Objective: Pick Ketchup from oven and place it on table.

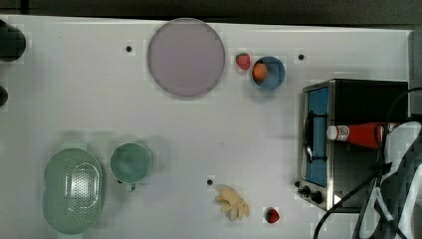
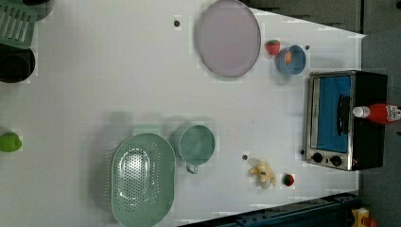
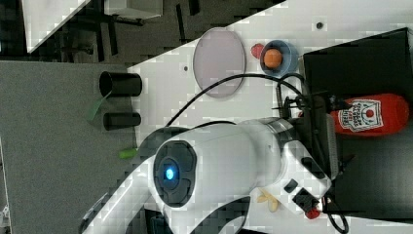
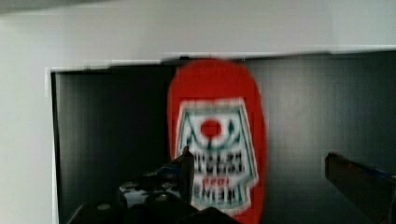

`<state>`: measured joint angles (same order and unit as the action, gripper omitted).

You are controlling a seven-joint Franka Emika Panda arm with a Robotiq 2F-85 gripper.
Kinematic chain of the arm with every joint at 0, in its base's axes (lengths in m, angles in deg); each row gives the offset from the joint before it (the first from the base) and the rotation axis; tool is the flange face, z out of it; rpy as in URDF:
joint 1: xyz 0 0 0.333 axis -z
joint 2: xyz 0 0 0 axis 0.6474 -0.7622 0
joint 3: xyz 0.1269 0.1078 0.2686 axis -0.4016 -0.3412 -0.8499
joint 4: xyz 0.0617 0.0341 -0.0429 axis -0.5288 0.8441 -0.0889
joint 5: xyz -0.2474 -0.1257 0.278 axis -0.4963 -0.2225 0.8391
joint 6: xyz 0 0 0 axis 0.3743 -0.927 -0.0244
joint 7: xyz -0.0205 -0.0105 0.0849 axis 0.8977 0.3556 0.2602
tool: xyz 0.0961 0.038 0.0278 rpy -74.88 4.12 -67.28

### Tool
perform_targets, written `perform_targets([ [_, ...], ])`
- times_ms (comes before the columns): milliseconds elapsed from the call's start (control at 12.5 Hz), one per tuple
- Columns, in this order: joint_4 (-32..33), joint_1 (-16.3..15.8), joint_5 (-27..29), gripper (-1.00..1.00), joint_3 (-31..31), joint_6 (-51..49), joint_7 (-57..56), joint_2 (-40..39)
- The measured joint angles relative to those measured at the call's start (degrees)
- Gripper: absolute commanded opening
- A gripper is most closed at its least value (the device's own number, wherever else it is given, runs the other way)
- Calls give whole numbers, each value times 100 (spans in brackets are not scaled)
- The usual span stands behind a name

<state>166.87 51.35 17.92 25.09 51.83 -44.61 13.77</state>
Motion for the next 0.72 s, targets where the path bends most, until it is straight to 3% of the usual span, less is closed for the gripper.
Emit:
perform_targets([
  [400,95,86,504,99,-224,185,-4,-164],
  [480,56,58,505,60,-249,185,-4,-204],
  [560,45,40,496,36,-269,123,-4,-227],
  [720,28,-30,437,27,-207,182,-4,-327],
])
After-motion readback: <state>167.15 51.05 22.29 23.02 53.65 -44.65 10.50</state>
